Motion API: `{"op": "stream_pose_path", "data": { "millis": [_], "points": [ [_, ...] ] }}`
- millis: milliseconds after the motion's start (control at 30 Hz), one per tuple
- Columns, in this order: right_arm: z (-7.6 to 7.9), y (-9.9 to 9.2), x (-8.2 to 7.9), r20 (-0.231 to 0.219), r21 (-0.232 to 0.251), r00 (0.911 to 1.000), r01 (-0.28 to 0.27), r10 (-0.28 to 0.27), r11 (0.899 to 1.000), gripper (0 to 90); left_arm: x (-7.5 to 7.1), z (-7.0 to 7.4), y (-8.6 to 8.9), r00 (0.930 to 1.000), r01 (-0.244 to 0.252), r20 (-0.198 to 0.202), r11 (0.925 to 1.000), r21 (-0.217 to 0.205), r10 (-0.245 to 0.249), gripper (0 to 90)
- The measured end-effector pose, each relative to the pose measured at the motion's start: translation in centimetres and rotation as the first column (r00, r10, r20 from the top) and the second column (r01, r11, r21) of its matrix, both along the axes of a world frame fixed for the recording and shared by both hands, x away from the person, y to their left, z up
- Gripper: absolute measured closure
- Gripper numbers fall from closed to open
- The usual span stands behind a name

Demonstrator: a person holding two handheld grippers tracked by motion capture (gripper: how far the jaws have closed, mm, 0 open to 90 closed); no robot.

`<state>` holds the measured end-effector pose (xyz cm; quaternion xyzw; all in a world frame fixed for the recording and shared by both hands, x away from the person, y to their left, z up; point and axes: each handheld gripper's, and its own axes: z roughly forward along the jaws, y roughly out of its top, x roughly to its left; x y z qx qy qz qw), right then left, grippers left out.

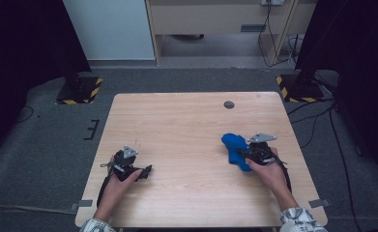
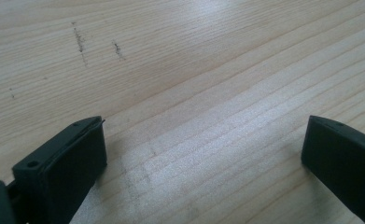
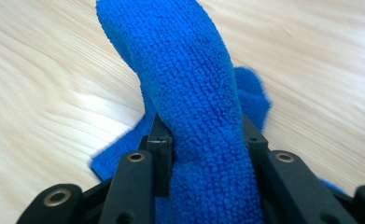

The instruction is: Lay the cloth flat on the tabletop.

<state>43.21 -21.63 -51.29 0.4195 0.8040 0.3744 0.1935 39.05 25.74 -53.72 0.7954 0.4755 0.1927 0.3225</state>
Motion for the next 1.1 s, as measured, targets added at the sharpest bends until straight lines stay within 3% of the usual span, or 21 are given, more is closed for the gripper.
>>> {"op": "stream_pose_path", "data": {
  "millis": [67, 133, 300, 667, 800, 1100],
  "points": [
    [1.2, 1.2, -0.6, 0.019, 0.045, 0.9995, -0.027, 0.027, 0.999, 65.9, 0.0, 0.0, 0.0, 1.0000, 0.000, 0.000, 1.0000, 0.000, 0.000, 0.0],
    [1.5, 1.5, -0.7, 0.025, 0.058, 0.9992, -0.034, 0.033, 0.998, 66.0, -0.1, 0.0, 0.0, 1.0000, 0.001, 0.001, 1.0000, -0.002, -0.001, 0.0],
    [3.0, 4.0, -1.4, 0.043, 0.134, 0.9956, -0.088, 0.083, 0.987, 65.7, -0.1, 0.0, 0.0, 1.0000, 0.001, 0.001, 1.0000, -0.002, -0.001, 0.0],
    [4.2, 8.8, -2.9, 0.045, 0.165, 0.9875, -0.157, 0.151, 0.974, 63.1, -0.1, 0.0, 0.0, 1.0000, 0.001, 0.001, 1.0000, -0.002, -0.001, 0.0],
    [3.6, 9.9, -2.9, 0.024, 0.157, 0.9871, -0.160, 0.159, 0.975, 62.2, -0.1, 0.0, -0.1, 1.0000, 0.001, 0.000, 1.0000, 0.001, -0.001, 0.0],
    [-0.5, 13.0, -2.1, -0.055, 0.055, 0.9825, -0.175, 0.178, 0.983, 58.0, -0.3, 0.0, -0.9, 0.9994, 0.034, 0.001, 0.9994, -0.001, -0.034, 0.0]
  ]
}}
